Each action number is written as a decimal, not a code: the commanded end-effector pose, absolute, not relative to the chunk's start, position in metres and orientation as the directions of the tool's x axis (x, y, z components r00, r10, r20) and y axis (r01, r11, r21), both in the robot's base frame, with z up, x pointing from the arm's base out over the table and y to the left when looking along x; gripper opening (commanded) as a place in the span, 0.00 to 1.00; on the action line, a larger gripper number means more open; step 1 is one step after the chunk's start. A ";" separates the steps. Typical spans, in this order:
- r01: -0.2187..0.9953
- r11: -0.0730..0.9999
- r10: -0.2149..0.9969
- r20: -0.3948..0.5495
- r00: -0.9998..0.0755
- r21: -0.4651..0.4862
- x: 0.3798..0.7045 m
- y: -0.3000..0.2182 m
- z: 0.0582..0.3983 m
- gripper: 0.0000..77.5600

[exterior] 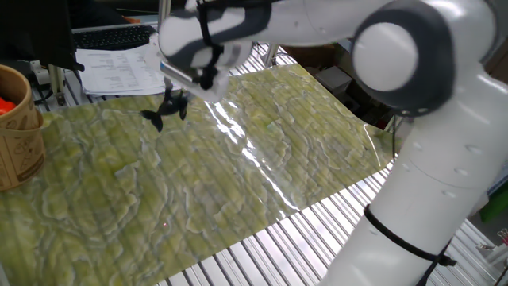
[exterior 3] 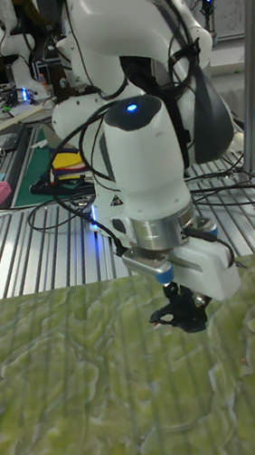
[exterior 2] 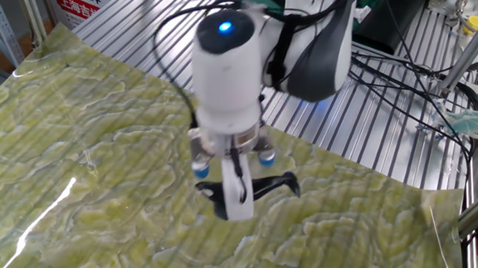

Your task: Receive something handed over by a human

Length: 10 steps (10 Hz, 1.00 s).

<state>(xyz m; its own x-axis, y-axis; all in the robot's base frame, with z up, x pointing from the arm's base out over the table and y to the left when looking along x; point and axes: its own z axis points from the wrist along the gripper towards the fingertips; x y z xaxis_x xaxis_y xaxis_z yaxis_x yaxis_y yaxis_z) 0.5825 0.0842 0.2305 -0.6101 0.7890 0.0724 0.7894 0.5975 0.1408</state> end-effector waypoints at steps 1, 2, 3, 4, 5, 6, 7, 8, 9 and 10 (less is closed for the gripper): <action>0.427 0.903 0.428 0.010 -0.903 -0.052 0.743 0.022 0.252 0.02; 0.421 0.905 0.423 0.010 -0.906 -0.053 0.743 0.023 0.247 0.02; 0.418 0.906 0.420 0.013 -0.908 -0.058 0.743 0.022 0.246 0.02; 0.423 0.904 0.425 0.026 -0.905 -0.063 0.743 0.022 0.246 0.02; 0.423 0.904 0.426 0.036 -0.904 -0.066 0.742 0.023 0.246 0.02; 0.415 0.904 0.421 0.043 -0.906 -0.103 0.742 0.023 0.246 0.02; 0.399 0.910 0.405 0.040 -0.913 -0.113 0.742 0.023 0.246 0.02; 0.398 0.912 0.404 0.048 -0.913 -0.103 0.742 0.023 0.246 0.02; 0.383 0.920 0.389 0.068 -0.919 -0.079 0.742 0.023 0.246 0.02; 0.373 0.925 0.377 0.068 -0.924 -0.074 0.742 0.023 0.246 0.02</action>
<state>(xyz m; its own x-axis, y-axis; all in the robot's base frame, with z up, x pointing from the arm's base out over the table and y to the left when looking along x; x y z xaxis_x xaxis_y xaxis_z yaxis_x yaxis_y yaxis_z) 0.7024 0.0419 0.2398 -0.8480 0.5271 0.0554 0.5271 0.8497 -0.0150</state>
